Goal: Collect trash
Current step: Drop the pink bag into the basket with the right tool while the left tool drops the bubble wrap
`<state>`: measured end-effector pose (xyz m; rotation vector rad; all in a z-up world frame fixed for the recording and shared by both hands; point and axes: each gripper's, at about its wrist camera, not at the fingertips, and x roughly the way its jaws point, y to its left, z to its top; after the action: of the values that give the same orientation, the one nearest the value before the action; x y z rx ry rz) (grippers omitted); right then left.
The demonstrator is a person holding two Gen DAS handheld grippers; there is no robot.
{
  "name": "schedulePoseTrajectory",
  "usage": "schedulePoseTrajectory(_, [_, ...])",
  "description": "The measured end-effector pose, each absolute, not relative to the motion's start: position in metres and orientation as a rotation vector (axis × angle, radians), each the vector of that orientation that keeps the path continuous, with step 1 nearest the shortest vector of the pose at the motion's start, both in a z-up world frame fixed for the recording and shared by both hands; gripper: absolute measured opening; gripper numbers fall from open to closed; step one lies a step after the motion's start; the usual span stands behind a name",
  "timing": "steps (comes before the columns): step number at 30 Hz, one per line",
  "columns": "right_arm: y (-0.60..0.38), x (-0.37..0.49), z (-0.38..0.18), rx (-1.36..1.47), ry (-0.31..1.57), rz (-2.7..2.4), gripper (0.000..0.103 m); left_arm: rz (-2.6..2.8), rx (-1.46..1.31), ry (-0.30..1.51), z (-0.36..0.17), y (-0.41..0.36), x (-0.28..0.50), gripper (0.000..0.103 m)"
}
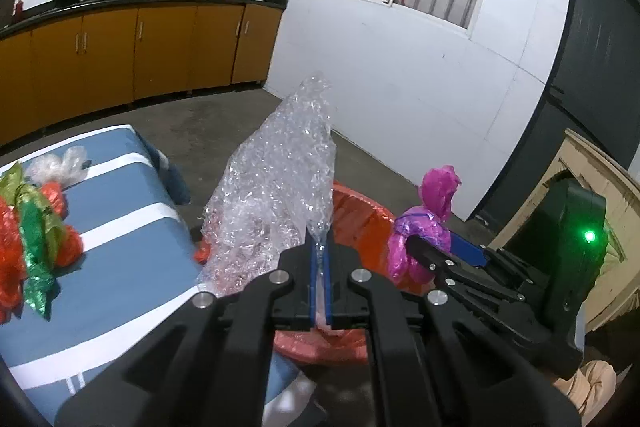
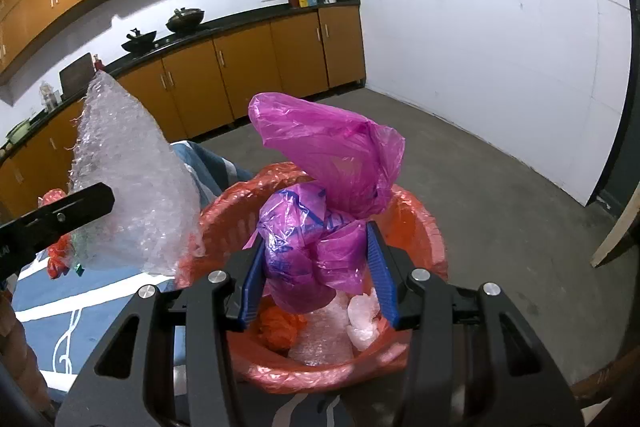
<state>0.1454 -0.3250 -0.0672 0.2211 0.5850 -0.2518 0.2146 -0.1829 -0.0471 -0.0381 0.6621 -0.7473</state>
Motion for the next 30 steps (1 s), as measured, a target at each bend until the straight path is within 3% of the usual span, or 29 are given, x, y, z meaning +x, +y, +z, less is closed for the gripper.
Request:
schedulePoseTrajectory(13, [-0.339,0.15,-0.074,0.256,0.565,-0.246,0.051,-0.784,-0.036,0.729,-0.071,-0.207,0.235,0.006])
schedulePoseTrajectory(15, [-0.341,0.149,-0.076,0.267,0.561,-0.242,0.054,-0.783,-0.037,0.741,-0.075,-0.209,0.238,0.01])
schedulePoseTrajectory(17, [-0.343,0.148,-0.078,0.27,0.562,-0.24,0.056,-0.776,-0.043,0.753,-0.079,-0.208,0.24,0.022])
schedulePoseTrajectory(24, [-0.344,0.142,-0.076,0.257,0.56,-0.267,0.062,-0.728,-0.058,0.766,-0.085,-0.188,0.244,0.031])
schedulePoseTrajectory(30, [-0.339,0.134,-0.068,0.208,0.535,-0.311,0.077,-0.591,-0.025,0.696,-0.078,-0.151,0.235,0.053])
